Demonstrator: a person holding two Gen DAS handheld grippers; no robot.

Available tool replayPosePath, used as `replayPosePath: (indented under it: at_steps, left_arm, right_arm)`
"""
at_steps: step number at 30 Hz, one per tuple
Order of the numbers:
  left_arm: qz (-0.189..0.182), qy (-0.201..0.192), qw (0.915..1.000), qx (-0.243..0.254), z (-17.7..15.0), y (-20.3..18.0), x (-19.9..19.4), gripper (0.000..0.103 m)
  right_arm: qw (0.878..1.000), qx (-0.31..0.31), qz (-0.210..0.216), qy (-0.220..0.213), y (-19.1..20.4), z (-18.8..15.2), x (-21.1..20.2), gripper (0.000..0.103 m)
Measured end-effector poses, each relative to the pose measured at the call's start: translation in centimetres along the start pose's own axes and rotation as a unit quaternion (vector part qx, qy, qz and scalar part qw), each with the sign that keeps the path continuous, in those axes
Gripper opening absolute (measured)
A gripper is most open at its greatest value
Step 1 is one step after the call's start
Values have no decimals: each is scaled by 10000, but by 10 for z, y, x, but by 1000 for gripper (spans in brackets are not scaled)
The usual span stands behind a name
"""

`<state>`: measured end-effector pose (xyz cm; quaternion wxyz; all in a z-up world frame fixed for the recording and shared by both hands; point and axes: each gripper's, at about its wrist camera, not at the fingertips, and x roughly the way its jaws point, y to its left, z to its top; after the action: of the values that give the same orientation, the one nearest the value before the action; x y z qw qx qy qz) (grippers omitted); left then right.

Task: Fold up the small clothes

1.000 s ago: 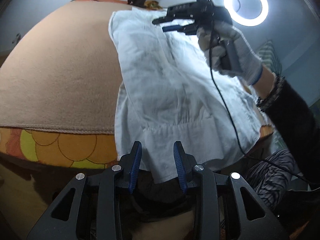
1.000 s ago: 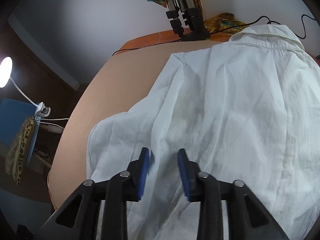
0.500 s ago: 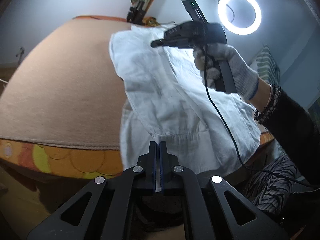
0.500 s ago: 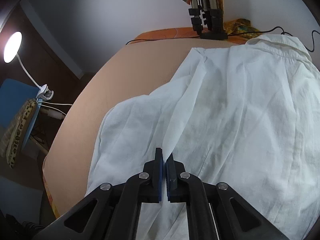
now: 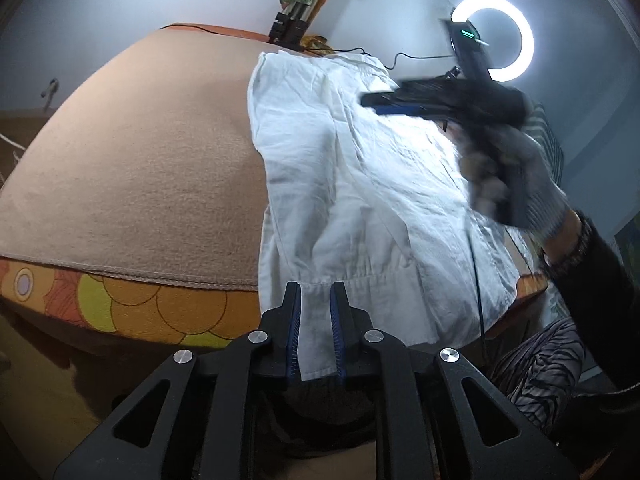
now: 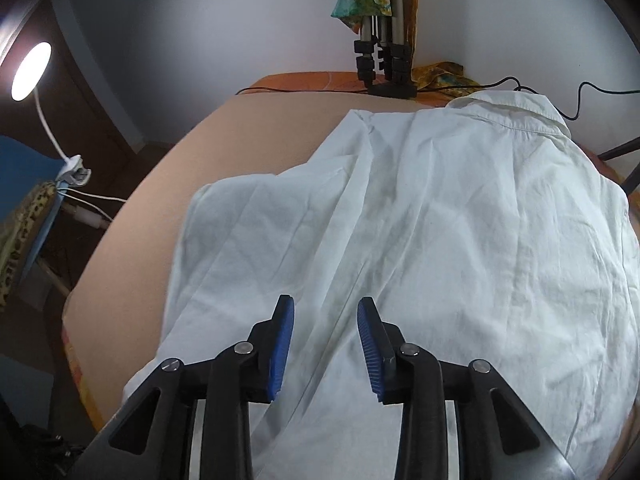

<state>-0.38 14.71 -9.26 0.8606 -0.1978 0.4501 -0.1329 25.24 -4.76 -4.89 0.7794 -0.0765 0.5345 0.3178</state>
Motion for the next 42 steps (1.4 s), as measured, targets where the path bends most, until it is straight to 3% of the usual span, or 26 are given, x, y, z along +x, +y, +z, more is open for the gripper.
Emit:
replayPosePath:
  at_steps: [5, 7, 11, 15, 17, 19, 21, 23, 24, 29, 32, 33, 34, 35, 37, 42]
  left_arm:
    - [141, -69, 9996, -220, 2, 7, -2, 14]
    - [200, -92, 9993, -301, 1, 9, -3, 22]
    - [223, -101, 9990, -381, 0, 14, -3, 23]
    - [259, -110, 9989, -383, 0, 14, -4, 23]
    - [274, -131, 9989, -359, 0, 14, -5, 23]
    - [272, -157, 9988, -378, 0, 14, -6, 23]
    - [271, -169, 9985, -442, 1, 17, -5, 23]
    - [275, -141, 9982, -520, 0, 19, -6, 26]
    - [252, -91, 9981, -561, -1, 20, -5, 30]
    - [188, 148, 9980, -586, -2, 17, 6, 33]
    - [225, 240, 9983, -479, -3, 10, 12, 33]
    - [233, 264, 9984, -453, -2, 8, 15, 33]
    - [248, 272, 9984, -432, -2, 7, 17, 33]
    - [252, 272, 9984, -420, -1, 6, 19, 33]
    - [227, 235, 9987, -387, -1, 5, 21, 33]
    - [146, 112, 9992, -348, -1, 5, 24, 29]
  right_arm:
    - [9967, -142, 705, 374, 21, -58, -41, 40]
    - [9934, -204, 966, 590, 33, -80, -46, 40]
    - [9833, -81, 1494, 1034, 51, -114, -44, 40]
    - [9795, -45, 1430, 1418, 63, -138, -31, 40]
    - [9787, 12, 1372, 1529, 63, -142, -22, 35]
    - [9731, 168, 1705, 1538, 63, -145, -18, 15]
    - [9611, 542, 2346, 1354, 56, -144, -19, 9]
    - [9261, 1287, 3411, 970, 38, -147, -25, 8]
    - [9176, 1501, 3578, 862, 31, -150, -26, 8]
    - [9419, 1469, 2810, 1106, 16, -173, -19, 8]
    - [9678, 755, 2152, 1070, 26, -169, -29, 13]
    - [9752, 443, 1932, 985, 31, -167, -36, 19]
    - [9819, 165, 1678, 867, 36, -165, -44, 35]
    - [9871, -62, 1426, 724, 39, -164, -52, 40]
    - [9897, -273, 1284, 566, 40, -155, -63, 42]
    - [9912, -121, 1301, 200, 21, -129, -82, 43]
